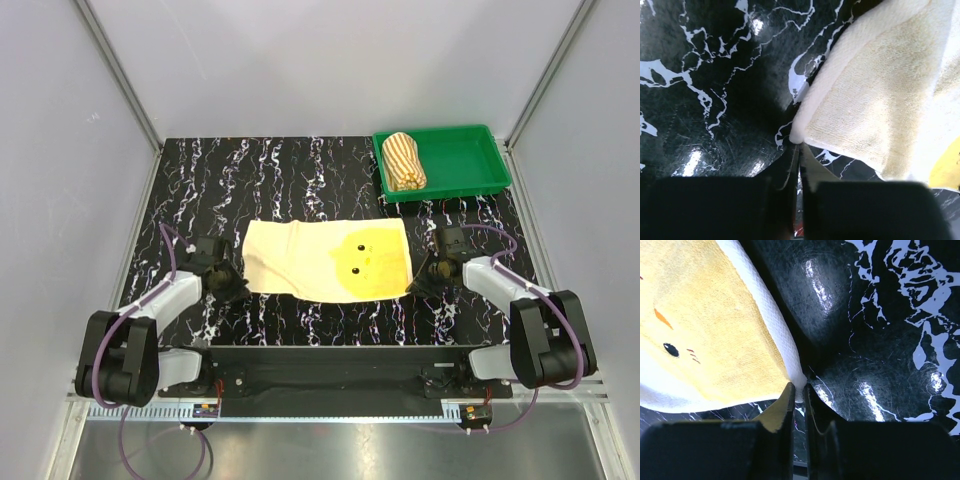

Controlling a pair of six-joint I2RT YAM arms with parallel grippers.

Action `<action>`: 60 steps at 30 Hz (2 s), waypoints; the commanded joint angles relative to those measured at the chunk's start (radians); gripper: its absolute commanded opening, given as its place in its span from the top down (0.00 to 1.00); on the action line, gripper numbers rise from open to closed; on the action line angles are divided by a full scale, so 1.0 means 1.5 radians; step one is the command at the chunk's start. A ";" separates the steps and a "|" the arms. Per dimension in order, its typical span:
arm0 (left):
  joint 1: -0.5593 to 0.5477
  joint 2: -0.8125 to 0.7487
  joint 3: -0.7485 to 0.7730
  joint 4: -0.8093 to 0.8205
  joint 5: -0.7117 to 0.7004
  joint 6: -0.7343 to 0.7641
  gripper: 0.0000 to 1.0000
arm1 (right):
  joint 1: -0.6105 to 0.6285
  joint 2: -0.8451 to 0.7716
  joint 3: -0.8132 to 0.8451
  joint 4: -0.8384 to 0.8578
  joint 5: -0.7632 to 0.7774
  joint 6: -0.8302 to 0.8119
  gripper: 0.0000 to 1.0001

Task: Roll the towels
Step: Flatten the towel, then fold the towel

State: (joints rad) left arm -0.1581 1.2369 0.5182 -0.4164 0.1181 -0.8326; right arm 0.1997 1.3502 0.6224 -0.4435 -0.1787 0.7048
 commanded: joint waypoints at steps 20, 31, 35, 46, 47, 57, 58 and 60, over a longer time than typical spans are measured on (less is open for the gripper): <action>-0.001 -0.072 -0.020 -0.047 -0.094 0.010 0.16 | -0.001 -0.036 -0.006 -0.007 -0.018 -0.008 0.99; -0.013 0.022 -0.023 0.022 -0.068 0.024 0.65 | -0.001 -0.022 -0.007 0.002 -0.016 -0.014 0.99; -0.014 0.018 -0.023 0.024 -0.060 0.027 0.90 | -0.001 -0.013 -0.011 0.010 -0.018 -0.013 0.99; -0.015 -0.115 0.006 -0.101 -0.061 0.024 1.00 | -0.001 -0.057 -0.015 -0.015 -0.020 -0.013 1.00; -0.014 -0.131 0.016 -0.136 -0.066 0.020 1.00 | -0.001 -0.063 -0.017 -0.018 -0.020 -0.010 1.00; -0.015 -0.229 0.023 -0.205 -0.028 -0.022 1.00 | -0.001 -0.170 0.002 -0.107 -0.024 0.015 1.00; -0.015 -0.229 0.031 -0.208 -0.027 -0.023 1.00 | -0.001 -0.184 0.008 -0.123 -0.020 0.016 1.00; -0.014 -0.232 0.045 -0.213 -0.024 -0.023 1.00 | -0.001 -0.189 0.023 -0.136 -0.013 0.017 1.00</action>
State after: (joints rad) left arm -0.1768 0.9089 0.5243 -0.7181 0.0502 -0.8490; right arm 0.1997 1.0962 0.6014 -0.5835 -0.2039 0.7162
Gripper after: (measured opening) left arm 0.009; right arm 0.141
